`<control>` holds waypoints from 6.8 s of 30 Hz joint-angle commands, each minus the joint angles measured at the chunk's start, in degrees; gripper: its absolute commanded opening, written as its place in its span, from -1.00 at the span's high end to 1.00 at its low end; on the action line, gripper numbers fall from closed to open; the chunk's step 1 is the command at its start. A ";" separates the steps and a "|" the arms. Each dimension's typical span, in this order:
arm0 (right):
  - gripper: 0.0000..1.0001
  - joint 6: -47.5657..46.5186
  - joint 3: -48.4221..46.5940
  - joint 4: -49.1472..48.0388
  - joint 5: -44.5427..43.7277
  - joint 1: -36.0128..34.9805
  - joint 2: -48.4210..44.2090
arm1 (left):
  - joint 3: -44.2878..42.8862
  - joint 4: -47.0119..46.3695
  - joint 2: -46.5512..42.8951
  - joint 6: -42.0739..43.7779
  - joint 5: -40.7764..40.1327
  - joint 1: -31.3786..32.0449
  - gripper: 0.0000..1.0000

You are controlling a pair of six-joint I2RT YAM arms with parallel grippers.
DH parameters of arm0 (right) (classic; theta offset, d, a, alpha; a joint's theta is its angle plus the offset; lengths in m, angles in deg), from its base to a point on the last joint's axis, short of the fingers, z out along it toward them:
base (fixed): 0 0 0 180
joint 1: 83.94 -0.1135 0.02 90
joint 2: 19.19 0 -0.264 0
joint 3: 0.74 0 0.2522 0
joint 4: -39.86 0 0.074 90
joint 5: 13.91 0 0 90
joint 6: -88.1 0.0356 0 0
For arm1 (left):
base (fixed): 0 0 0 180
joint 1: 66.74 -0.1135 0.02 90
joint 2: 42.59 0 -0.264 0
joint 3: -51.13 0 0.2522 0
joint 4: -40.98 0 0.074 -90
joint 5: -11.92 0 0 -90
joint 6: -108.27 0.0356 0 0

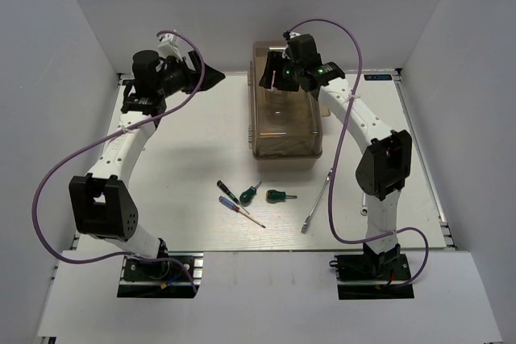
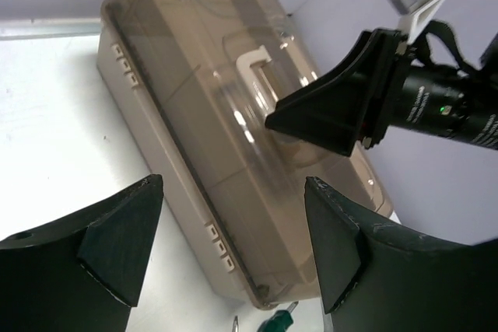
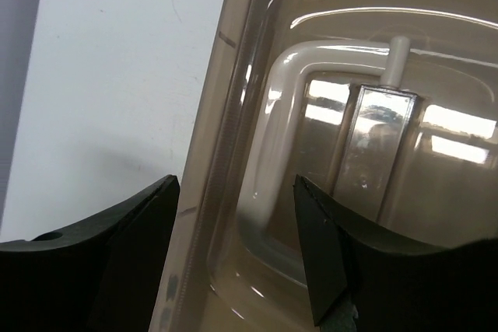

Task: Sort the tools into containers

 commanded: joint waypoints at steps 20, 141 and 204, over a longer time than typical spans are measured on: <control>-0.17 14.31 1.75 -7.52 24.89 3.17 3.08 | -6.07 -6.66 4.93 -4.48 5.55 0.16 -0.67; -0.11 -6.51 10.53 9.18 27.27 25.40 -13.27 | -45.10 25.76 44.40 -9.67 4.50 14.22 0.54; 0.10 -19.08 10.19 -0.84 27.09 35.52 5.02 | -28.30 42.18 17.95 -4.13 -15.62 -5.11 0.09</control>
